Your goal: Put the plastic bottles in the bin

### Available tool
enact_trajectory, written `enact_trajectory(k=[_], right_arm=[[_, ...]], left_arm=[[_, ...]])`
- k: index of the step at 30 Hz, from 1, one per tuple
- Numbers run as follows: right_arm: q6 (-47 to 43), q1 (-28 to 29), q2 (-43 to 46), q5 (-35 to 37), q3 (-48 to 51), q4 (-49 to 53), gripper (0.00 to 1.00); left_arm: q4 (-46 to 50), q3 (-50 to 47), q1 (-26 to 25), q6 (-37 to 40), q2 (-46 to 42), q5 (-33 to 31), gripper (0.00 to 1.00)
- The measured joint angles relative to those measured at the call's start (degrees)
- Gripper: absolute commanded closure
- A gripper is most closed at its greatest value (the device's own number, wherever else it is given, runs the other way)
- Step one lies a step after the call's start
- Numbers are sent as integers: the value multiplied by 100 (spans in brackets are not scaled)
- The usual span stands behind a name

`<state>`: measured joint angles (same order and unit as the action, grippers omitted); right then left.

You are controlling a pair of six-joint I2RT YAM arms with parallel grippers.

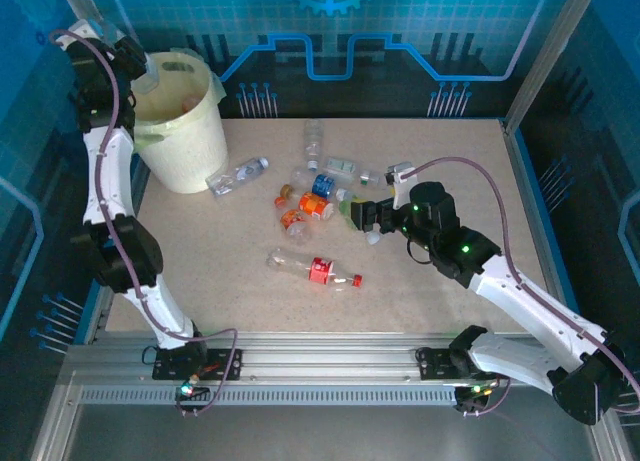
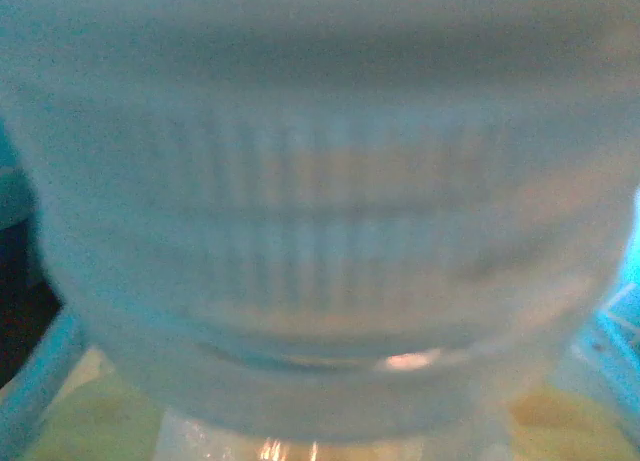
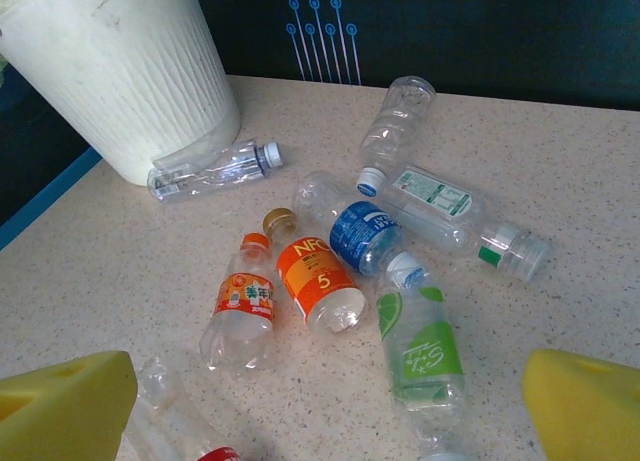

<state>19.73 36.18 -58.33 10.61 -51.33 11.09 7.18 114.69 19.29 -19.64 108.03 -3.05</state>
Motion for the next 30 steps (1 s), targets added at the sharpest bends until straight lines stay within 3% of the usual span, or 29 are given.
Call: enact_trajectory(k=[5,12,22,30], right_arm=[[50,-48,4,120,0,9,0],[129,-63,9,142,0,129,0],[175,-63,4,55,0,127,0],[387,-103,-9,129,0,151,0]], left_arm=[[428,844,17,37,737,330,47],[914,997,17,114,1073,850,45],[1115,1021,15,50,1397,1169,24],[1320,1051,-70,50,1421,1167,21]])
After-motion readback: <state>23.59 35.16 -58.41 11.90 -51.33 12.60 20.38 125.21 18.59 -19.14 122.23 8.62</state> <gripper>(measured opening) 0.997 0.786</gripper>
